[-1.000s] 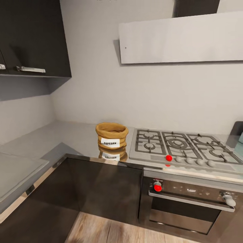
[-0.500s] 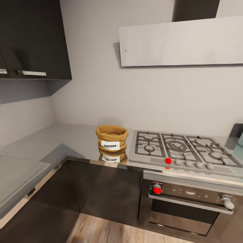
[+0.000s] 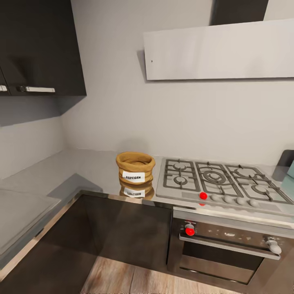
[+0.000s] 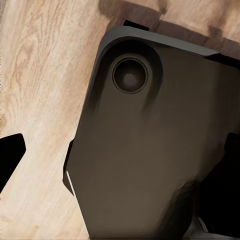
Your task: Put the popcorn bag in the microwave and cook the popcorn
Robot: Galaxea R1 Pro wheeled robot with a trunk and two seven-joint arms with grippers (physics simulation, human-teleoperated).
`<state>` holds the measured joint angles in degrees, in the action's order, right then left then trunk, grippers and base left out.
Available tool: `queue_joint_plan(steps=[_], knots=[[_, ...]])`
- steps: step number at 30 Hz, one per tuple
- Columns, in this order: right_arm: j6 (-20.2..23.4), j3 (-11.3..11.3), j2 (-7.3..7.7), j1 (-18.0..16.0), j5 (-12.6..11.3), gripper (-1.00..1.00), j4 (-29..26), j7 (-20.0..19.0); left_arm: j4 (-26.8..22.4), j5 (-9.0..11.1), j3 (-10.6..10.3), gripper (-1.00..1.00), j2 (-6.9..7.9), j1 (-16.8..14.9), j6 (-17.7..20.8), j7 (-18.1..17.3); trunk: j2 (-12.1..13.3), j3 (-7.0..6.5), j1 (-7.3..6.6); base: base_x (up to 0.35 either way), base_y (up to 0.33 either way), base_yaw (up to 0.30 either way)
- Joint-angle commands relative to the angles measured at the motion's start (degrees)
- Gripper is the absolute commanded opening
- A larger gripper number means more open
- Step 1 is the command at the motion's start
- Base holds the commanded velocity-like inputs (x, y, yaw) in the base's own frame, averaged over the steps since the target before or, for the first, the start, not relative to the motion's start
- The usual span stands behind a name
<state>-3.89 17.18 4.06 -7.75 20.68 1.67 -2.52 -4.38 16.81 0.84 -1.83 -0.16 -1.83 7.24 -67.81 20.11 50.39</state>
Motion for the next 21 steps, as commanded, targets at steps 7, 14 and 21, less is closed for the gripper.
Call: queue_joint_plan(steps=[7,14,21], knots=[[-0.3,0.5,0.14,-0.1,0.4,1.00,0.2,-0.1,0.0,0.2,0.1,1.00,-0.01,0.0,-0.1,0.1,2.8,-0.56,-1.54,0.000,0.000,0.000],[-0.3,0.5,0.15,-0.1,0.4,1.00,0.2,-0.1,-0.1,0.2,0.1,1.00,-0.01,0.0,-0.1,0.1,2.8,0.07,-1.54,0.000,0.000,0.000],[-0.5,0.5,0.24,-0.1,0.3,1.00,0.2,-0.1,0.0,0.2,0.0,1.00,-0.01,0.0,-0.1,0.0,2.8,0.71,-1.54,0.000,0.000,0.000]])
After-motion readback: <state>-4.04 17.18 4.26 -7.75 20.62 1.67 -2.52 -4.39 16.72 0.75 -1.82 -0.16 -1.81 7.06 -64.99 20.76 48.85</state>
